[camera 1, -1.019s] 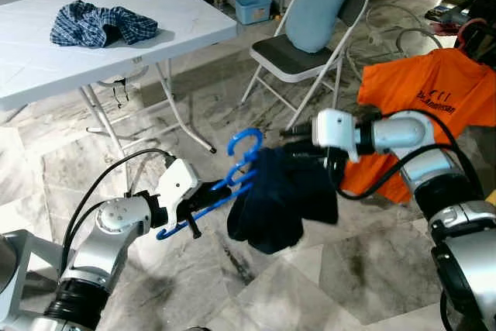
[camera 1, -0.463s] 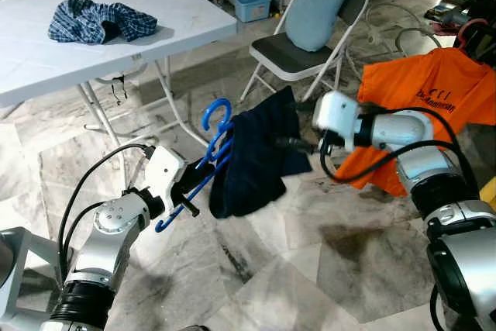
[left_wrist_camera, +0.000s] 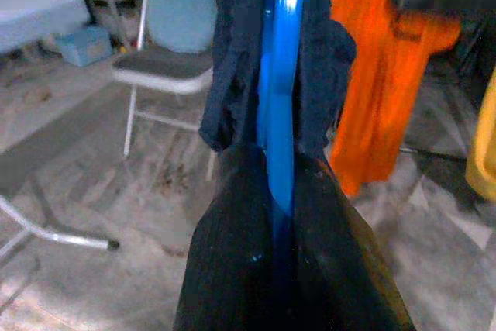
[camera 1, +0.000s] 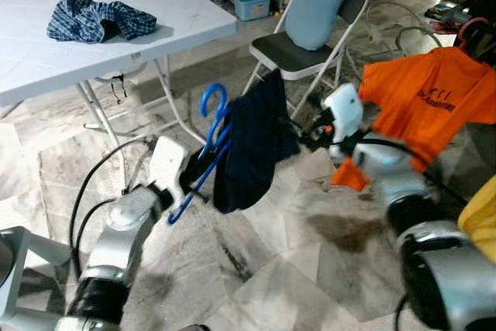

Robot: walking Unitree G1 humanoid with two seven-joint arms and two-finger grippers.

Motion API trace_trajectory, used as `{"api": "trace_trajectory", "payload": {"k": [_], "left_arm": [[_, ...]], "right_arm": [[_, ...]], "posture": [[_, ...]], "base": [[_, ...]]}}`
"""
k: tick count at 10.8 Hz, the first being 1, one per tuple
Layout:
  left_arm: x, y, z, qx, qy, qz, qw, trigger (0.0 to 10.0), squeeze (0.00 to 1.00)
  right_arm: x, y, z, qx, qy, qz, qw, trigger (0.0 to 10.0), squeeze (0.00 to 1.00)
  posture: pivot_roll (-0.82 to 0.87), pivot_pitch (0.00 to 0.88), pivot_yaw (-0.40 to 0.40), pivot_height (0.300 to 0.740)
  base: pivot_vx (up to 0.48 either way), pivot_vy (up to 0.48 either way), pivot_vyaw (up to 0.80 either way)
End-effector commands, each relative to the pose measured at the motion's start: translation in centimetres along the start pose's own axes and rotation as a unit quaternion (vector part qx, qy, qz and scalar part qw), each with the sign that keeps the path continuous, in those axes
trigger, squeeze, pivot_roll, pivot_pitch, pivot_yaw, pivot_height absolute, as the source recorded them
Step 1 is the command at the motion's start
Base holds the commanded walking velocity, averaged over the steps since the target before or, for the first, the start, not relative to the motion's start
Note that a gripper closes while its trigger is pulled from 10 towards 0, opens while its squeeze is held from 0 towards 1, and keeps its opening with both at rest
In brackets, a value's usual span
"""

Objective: Hang hanger

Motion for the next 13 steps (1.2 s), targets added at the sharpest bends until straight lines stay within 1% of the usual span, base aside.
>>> {"api": "trace_trajectory", "payload": {"k": [1, 2, 3, 4, 5, 6, 7, 8, 9, 10, 11, 12, 13], "left_arm": [[2.6, 0.3, 0.5, -0.004, 0.042, 0.013, 0.999, 0.0, 0.00], [2.4, 0.4, 0.5, -0.007, 0.039, 0.015, 0.999, 0.0, 0.00], [1.9, 0.5, 0.4, -0.009, 0.033, 0.014, 0.999, 0.0, 0.00], [1.9, 0.6, 0.6, -0.006, 0.031, 0.008, 0.999, 0.0, 0.00], [1.9, 1.0, 0.8, -0.009, 0.029, 0.007, 1.000, 0.0, 0.00], [1.7, 1.2, 0.9, -0.013, 0.024, 0.011, 1.000, 0.0, 0.00], [1.5, 1.2, 0.9, -0.014, 0.019, 0.013, 1.000, 0.0, 0.00], [1.3, 1.1, 0.9, -0.011, 0.015, 0.016, 1.000, 0.0, 0.00], [1.3, 1.1, 1.0, -0.013, 0.014, 0.014, 1.000, 0.0, 0.00], [1.3, 1.6, 1.1, -0.021, 0.013, 0.014, 1.000, 0.0, 0.00], [1.4, 1.8, 1.2, -0.024, 0.015, 0.014, 1.000, 0.0, 0.00], [1.7, 2.3, 1.3, -0.036, 0.019, 0.014, 0.999, 0.0, 0.00], [1.8, 2.4, 1.4, -0.038, 0.020, 0.015, 0.999, 0.0, 0.00]], "right_arm": [[0.1, 0.0, 0.0, -0.021, 0.006, 0.024, 0.999, 10.0, 0.00], [0.2, -0.4, 0.1, -0.027, 0.017, 0.010, 0.999, 10.0, 0.00], [-0.3, -1.6, 0.3, 0.003, 0.011, 0.083, 0.996, 10.0, 1.00], [-0.1, -2.1, 0.2, 0.006, 0.009, 0.058, 0.998, 10.0, 1.00], [0.5, -2.3, 0.1, 0.013, 0.022, 0.081, 0.996, 10.0, 0.98], [1.7, -2.0, 0.0, 0.009, 0.052, 0.088, 0.995, 10.0, 0.00], [2.8, -2.2, -0.1, 0.023, 0.073, 0.088, 0.993, 10.0, 0.00], [3.4, -2.8, -0.2, 0.045, 0.083, 0.085, 0.992, 10.0, 0.00], [4.0, -3.7, -0.6, 0.077, 0.092, 0.088, 0.989, 10.0, 0.00], [4.2, -4.6, -0.8, 0.100, 0.094, 0.087, 0.987, 10.0, 0.00], [3.9, -5.3, -0.9, 0.116, 0.090, 0.075, 0.986, 10.0, 0.00], [3.3, -6.3, -0.6, 0.119, 0.081, 0.062, 0.988, 10.0, 0.00], [2.9, -6.5, -0.3, 0.107, 0.069, 0.058, 0.990, 10.0, 0.00]], "posture": [[-0.02, 0.099, -0.004, 0.740], [-0.02, 0.098, -0.002, 0.740], [-0.03, 0.097, -0.001, 0.740], [-0.03, 0.097, -0.001, 0.740], [-0.03, 0.097, -0.001, 0.740], [-0.03, 0.094, -0.001, 0.740], [-0.03, 0.094, 0.000, 0.740], [-0.03, 0.095, -0.001, 0.740], [-0.03, 0.097, -0.001, 0.740], [-0.03, 0.096, -0.002, 0.740], [-0.03, 0.096, -0.003, 0.740], [-0.03, 0.095, -0.003, 0.740], [-0.03, 0.094, -0.003, 0.740]], "base": [[0.000, 0.000, 0.00], [0.000, 0.000, 0.00], [0.000, 0.000, 0.00], [0.000, 0.000, 0.00], [0.000, 0.000, 0.00], [0.000, 0.000, 0.00], [0.000, 0.000, 0.00], [0.000, 0.000, 0.00], [0.000, 0.000, 0.00], [0.000, 0.000, 0.00], [0.000, 0.000, 0.00], [0.000, 0.000, 0.00], [0.000, 0.000, 0.00]]}}
Point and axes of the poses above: a point about 5 cm out from each wrist's last joint towards the gripper, its own z axis pointing out of the wrist towards the gripper, its own x axis along the axis of the wrist's last joint, y = z × x, the point moved 5 cm from there along z, pointing out of the wrist towards the gripper, and after that the axes turned 8 degrees about -z, right-handed, at the moved point
